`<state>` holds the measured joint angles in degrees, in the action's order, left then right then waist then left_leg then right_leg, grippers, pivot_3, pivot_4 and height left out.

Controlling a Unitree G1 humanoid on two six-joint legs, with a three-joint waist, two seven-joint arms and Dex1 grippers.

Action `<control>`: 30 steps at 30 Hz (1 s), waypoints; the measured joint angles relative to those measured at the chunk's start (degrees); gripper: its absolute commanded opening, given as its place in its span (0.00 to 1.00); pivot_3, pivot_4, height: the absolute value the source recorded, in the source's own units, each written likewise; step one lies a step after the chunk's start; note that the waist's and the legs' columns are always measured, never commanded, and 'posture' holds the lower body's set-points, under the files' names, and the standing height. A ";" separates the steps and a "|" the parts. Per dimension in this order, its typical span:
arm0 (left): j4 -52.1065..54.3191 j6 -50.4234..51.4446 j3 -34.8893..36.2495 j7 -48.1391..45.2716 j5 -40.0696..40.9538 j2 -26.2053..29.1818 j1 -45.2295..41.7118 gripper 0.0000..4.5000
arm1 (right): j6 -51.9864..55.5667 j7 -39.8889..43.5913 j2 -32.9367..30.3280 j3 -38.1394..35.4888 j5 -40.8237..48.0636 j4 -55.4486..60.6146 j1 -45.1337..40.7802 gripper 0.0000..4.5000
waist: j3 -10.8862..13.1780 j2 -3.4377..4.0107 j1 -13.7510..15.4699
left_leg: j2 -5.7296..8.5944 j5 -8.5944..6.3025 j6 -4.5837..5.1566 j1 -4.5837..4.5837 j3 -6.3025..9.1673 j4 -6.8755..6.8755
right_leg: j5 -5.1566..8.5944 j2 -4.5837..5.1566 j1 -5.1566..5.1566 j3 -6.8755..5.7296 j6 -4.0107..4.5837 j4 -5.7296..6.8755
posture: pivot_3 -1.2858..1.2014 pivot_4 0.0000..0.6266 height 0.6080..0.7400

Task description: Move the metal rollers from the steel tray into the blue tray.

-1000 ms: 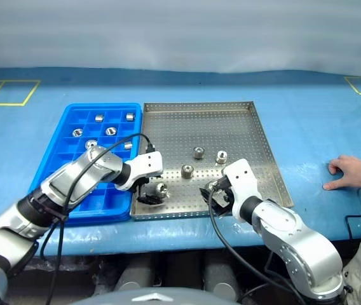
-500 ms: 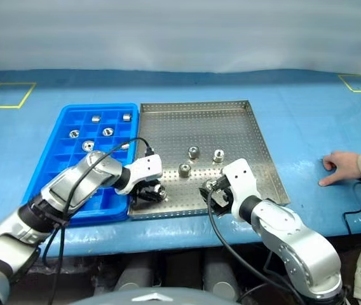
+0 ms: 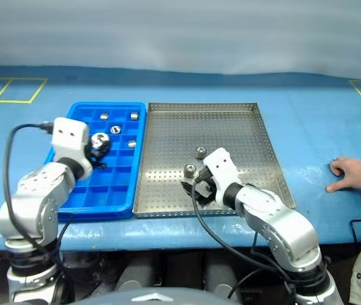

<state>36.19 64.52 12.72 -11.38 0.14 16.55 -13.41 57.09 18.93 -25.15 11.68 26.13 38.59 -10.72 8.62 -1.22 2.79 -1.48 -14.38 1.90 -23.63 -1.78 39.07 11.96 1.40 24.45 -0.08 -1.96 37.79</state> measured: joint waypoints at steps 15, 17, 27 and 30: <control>-11.39 -11.25 7.58 10.23 -1.11 -5.96 1.78 0.37 | -14.12 6.91 0.38 6.18 -5.54 -2.17 1.29 1.00 | 0.01 -0.07 2.83 | 0.03 0.01 0.03 -0.06 0.06 0.02 | 0.15 0.13 -0.02 -0.13 0.31 -0.05 | 0.61 0.24 1.00; -14.37 -12.88 7.66 10.14 -0.63 -5.64 0.49 0.37 | -14.11 6.87 0.66 6.21 -5.55 -2.14 1.82 1.00 | 0.01 -0.07 2.83 | 0.03 0.00 0.03 -0.07 0.06 0.01 | 0.16 0.13 -0.01 -0.14 0.32 -0.07 | 0.60 0.24 1.00; -21.56 -15.31 8.66 11.91 1.55 -5.48 -3.43 0.83 | -13.74 5.45 0.65 5.70 -6.10 -1.15 3.71 1.00 | 0.02 -0.09 1.79 | 0.03 0.00 0.03 -0.10 0.06 0.00 | 0.15 0.16 0.02 -0.15 0.35 -0.08 | 0.58 0.24 1.00; -20.90 -15.61 6.93 10.29 2.95 -5.42 -3.45 0.99 | -12.80 4.65 0.63 5.48 -6.08 -0.12 4.92 1.00 | 0.02 -0.10 1.64 | 0.02 0.00 0.03 -0.11 0.07 0.00 | 0.14 0.16 0.01 -0.17 0.38 -0.07 | 0.57 0.24 1.00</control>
<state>15.29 48.91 19.64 -1.09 3.10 11.13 -16.86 44.29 23.58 -24.52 17.15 20.04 38.47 -5.81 8.64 -1.32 4.44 -1.46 -14.37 1.93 -23.74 -1.71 39.07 12.10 1.57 24.46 -0.25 -1.58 37.72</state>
